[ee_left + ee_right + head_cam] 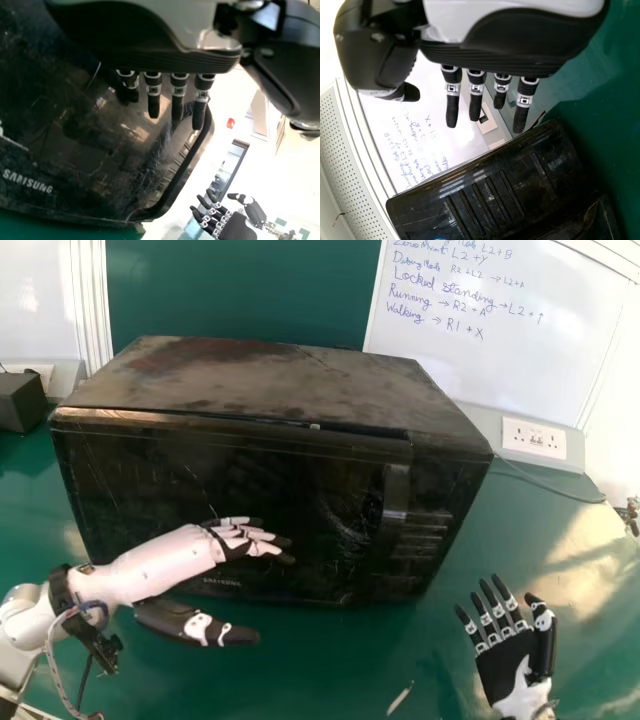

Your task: Put biscuit inside oven

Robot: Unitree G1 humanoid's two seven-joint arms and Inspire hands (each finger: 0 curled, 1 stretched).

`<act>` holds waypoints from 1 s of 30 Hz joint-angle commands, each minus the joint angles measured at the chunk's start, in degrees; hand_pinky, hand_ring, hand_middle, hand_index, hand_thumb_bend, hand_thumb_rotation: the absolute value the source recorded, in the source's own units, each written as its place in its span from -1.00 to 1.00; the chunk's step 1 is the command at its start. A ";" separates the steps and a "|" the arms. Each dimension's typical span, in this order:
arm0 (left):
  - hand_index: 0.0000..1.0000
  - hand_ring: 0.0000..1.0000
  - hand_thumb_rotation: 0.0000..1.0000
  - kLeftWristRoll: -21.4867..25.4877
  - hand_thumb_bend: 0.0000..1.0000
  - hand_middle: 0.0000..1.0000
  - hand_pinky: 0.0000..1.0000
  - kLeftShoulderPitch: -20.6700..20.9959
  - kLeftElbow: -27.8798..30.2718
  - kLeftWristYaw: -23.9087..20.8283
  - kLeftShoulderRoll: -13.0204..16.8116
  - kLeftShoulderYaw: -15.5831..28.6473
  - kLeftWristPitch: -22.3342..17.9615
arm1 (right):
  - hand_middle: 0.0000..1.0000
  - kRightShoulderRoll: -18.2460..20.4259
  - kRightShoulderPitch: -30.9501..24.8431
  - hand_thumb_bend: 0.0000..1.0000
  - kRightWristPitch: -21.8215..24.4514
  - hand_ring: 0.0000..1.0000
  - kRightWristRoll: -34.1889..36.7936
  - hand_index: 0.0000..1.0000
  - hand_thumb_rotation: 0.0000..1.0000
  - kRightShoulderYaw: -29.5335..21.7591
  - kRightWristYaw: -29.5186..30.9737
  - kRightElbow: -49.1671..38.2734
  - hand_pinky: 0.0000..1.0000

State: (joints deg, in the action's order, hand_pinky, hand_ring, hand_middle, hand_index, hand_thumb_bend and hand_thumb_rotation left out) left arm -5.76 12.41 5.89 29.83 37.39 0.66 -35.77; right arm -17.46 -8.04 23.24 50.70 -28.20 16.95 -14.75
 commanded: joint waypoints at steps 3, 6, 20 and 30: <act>0.72 0.87 0.60 -0.40 0.67 0.89 0.99 1.71 -3.05 -0.02 -1.13 -1.64 -1.00 | 0.80 0.32 -0.59 -0.09 0.80 0.77 0.75 0.63 0.04 -0.34 0.22 -0.55 0.60; 0.75 0.90 0.60 -0.69 0.68 0.92 1.00 3.01 -6.09 -0.03 -1.66 -2.36 -1.85 | 0.83 0.30 -0.68 -0.07 1.13 0.80 0.75 0.65 0.12 -0.31 0.33 -0.51 0.64; 0.79 0.91 0.59 -3.09 0.71 0.93 1.00 10.89 -19.64 -0.74 -6.10 -6.60 -4.59 | 0.86 0.43 -0.78 0.02 1.57 0.81 0.65 0.67 0.28 0.03 0.32 -0.31 0.58; 0.90 0.95 0.61 -3.63 0.73 0.98 1.00 13.06 -25.78 -0.73 -5.66 -7.11 -4.50 | 0.96 0.39 -1.06 0.04 1.41 0.91 -0.10 0.78 0.41 0.19 1.04 -0.18 0.69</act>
State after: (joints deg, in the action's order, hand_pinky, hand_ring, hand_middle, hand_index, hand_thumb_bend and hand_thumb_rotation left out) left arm -8.37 25.51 -17.85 29.39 31.19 -6.41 -42.20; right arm -17.46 -8.42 24.83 50.67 -27.88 17.52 -14.85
